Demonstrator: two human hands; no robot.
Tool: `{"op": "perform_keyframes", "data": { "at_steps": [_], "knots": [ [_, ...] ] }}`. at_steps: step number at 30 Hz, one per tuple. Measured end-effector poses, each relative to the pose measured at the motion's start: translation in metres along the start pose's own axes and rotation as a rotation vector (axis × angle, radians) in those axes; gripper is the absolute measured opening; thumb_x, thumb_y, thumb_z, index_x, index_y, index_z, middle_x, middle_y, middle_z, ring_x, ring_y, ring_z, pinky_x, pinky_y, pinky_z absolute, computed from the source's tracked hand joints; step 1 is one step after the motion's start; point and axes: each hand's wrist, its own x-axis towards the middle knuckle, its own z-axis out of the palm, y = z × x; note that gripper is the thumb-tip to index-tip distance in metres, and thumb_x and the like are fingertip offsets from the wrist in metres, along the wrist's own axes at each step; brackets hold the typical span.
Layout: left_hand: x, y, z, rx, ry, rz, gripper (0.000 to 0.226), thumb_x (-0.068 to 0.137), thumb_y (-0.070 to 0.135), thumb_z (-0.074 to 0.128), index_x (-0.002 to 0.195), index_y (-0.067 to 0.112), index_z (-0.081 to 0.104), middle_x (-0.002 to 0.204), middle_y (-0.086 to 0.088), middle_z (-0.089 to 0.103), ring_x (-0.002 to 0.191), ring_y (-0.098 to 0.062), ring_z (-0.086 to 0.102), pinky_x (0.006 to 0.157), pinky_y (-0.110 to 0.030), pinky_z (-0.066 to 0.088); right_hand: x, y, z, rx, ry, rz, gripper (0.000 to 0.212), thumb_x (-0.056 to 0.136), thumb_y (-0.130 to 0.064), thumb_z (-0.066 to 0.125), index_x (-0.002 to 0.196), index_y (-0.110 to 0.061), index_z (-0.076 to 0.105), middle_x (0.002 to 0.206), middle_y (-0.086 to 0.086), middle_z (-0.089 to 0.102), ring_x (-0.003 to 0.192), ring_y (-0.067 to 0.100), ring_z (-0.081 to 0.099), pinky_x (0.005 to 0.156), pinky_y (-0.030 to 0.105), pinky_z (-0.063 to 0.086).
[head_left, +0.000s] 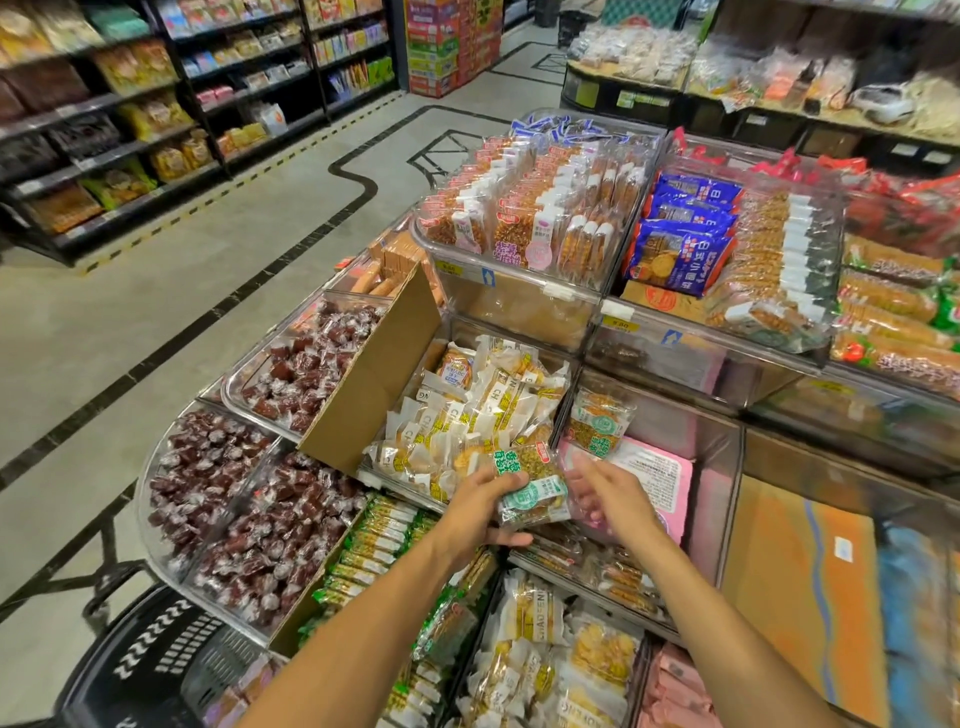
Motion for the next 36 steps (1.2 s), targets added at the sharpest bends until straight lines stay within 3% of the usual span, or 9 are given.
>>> {"op": "perform_keyframes", "data": {
  "at_steps": [4, 8, 13, 16, 20, 24, 26, 31, 36],
  "knots": [
    [-0.002, -0.001, 0.0, 0.036, -0.027, 0.028, 0.038, 0.094, 0.024, 0.077, 0.127, 0.019, 0.06, 0.121, -0.002, 0.07, 0.098, -0.018, 0.078, 0.082, -0.054, 0.064, -0.027, 0.001, 0.006, 0.045, -0.109, -0.055, 0.026, 0.091, -0.041, 0.077, 0.109, -0.022, 0.073, 0.088, -0.008, 0.079, 0.066, 0.002, 0.065, 0.062, 0.025, 0.049],
    [0.0, 0.0, -0.005, 0.056, -0.093, -0.004, 0.067, 0.085, 0.027, 0.087, 0.143, 0.018, 0.054, 0.141, -0.013, 0.062, 0.116, -0.033, 0.071, 0.079, -0.052, 0.065, -0.029, 0.003, 0.009, 0.168, -0.105, -0.006, 0.021, 0.092, -0.023, 0.08, 0.112, -0.02, 0.072, 0.094, -0.005, 0.08, 0.08, 0.009, 0.073, 0.071, 0.03, 0.057],
    [0.0, 0.0, -0.004, 0.045, -0.072, -0.011, 0.052, 0.101, 0.053, 0.061, 0.124, 0.006, 0.062, 0.112, -0.014, 0.071, 0.101, -0.03, 0.073, 0.073, -0.048, 0.065, -0.026, 0.007, 0.002, 0.282, -0.074, 0.055, 0.014, 0.096, -0.011, 0.072, 0.11, -0.008, 0.072, 0.1, 0.009, 0.08, 0.081, 0.019, 0.076, 0.067, 0.029, 0.06],
    [0.002, -0.001, 0.001, 0.114, 0.013, 0.003, 0.034, 0.106, 0.037, 0.057, 0.119, 0.006, 0.063, 0.093, -0.008, 0.063, 0.077, -0.015, 0.065, 0.065, -0.04, 0.062, -0.017, 0.017, -0.021, 0.289, 0.073, 0.028, 0.013, 0.097, -0.012, 0.071, 0.11, -0.012, 0.071, 0.104, 0.009, 0.079, 0.083, 0.028, 0.076, 0.072, 0.037, 0.06],
    [0.005, -0.013, 0.006, 0.375, 0.083, 0.076, 0.011, 0.103, 0.01, 0.061, 0.113, 0.008, 0.057, 0.084, -0.001, 0.05, 0.064, -0.007, 0.053, 0.051, -0.025, 0.053, 0.005, 0.022, -0.048, 0.02, 0.336, -0.068, 0.026, 0.095, -0.021, 0.074, 0.118, -0.028, 0.065, 0.109, -0.001, 0.072, 0.092, 0.022, 0.072, 0.077, 0.043, 0.059],
    [0.005, -0.015, 0.008, 0.394, 0.111, 0.099, 0.016, 0.099, 0.009, 0.067, 0.112, 0.007, 0.057, 0.086, -0.003, 0.049, 0.066, -0.01, 0.053, 0.047, -0.026, 0.051, 0.035, 0.029, -0.046, -0.521, 0.324, -0.306, 0.041, 0.097, -0.024, 0.07, 0.137, -0.032, 0.06, 0.118, -0.01, 0.06, 0.109, 0.013, 0.057, 0.085, 0.035, 0.049],
    [0.006, -0.017, 0.007, 0.393, 0.11, 0.117, 0.013, 0.098, 0.01, 0.067, 0.108, 0.009, 0.059, 0.082, -0.002, 0.051, 0.067, -0.01, 0.054, 0.047, -0.028, 0.051, 0.047, 0.037, -0.036, -0.606, 0.28, -0.359, 0.047, 0.101, -0.023, 0.066, 0.146, -0.029, 0.057, 0.12, -0.006, 0.06, 0.115, 0.016, 0.051, 0.09, 0.034, 0.045],
    [0.005, -0.017, 0.007, 0.379, 0.108, 0.122, 0.01, 0.097, 0.009, 0.068, 0.104, 0.008, 0.061, 0.078, -0.001, 0.054, 0.066, -0.01, 0.056, 0.045, -0.028, 0.05, 0.05, 0.033, -0.007, -0.388, 0.45, -0.279, 0.053, 0.097, -0.018, 0.072, 0.146, -0.012, 0.053, 0.132, 0.004, 0.056, 0.116, 0.015, 0.05, 0.098, 0.03, 0.042],
    [0.006, -0.017, 0.008, 0.381, 0.117, 0.113, 0.009, 0.097, 0.007, 0.068, 0.104, 0.007, 0.061, 0.076, 0.001, 0.056, 0.064, -0.009, 0.057, 0.045, -0.028, 0.051, 0.046, 0.031, 0.0, -0.145, 0.554, -0.101, 0.046, 0.092, -0.019, 0.079, 0.13, -0.01, 0.055, 0.122, 0.006, 0.064, 0.105, 0.023, 0.062, 0.086, 0.03, 0.044]
  ]
}}
